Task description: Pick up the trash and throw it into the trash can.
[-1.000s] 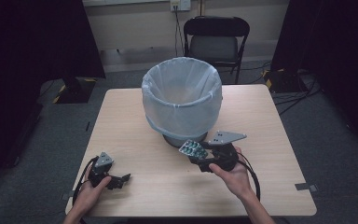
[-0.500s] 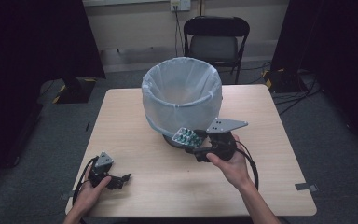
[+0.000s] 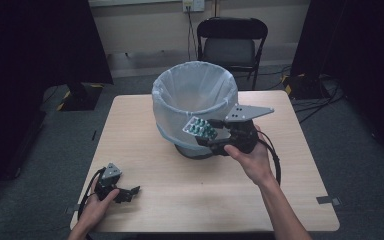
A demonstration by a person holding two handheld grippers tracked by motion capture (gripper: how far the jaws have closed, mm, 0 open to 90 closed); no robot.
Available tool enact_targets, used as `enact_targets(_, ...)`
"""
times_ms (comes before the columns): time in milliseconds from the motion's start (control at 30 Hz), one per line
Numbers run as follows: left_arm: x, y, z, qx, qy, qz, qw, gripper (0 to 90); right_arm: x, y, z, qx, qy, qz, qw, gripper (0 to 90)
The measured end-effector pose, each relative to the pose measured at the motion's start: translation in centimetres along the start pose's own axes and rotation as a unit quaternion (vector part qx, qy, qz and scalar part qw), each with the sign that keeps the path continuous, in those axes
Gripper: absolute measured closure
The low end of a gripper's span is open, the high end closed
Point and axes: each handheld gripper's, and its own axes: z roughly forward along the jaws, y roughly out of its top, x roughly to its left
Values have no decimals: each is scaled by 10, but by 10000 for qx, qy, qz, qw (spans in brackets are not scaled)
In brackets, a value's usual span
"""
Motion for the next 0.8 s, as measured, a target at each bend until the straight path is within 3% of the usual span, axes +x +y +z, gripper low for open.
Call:
enact_targets(100, 0, 0, 0, -3, 1, -2, 10000, 1, 0, 16, -4, -185, 9, -66, 9998, 337)
enact_targets(300, 0, 0, 0, -2, 0, -3, 10000, 1, -10, 35, -1, -272, -46, -84, 9996, 337)
enact_targets(567, 0, 0, 0, -1, 0, -2, 10000, 1, -32, 62, 16, -241, -201, -87, 9995, 337)
enact_targets(800, 0, 0, 0, 0, -1, -2, 10000, 1, -50, 73, 28, -197, -346, 6, 9992, 337)
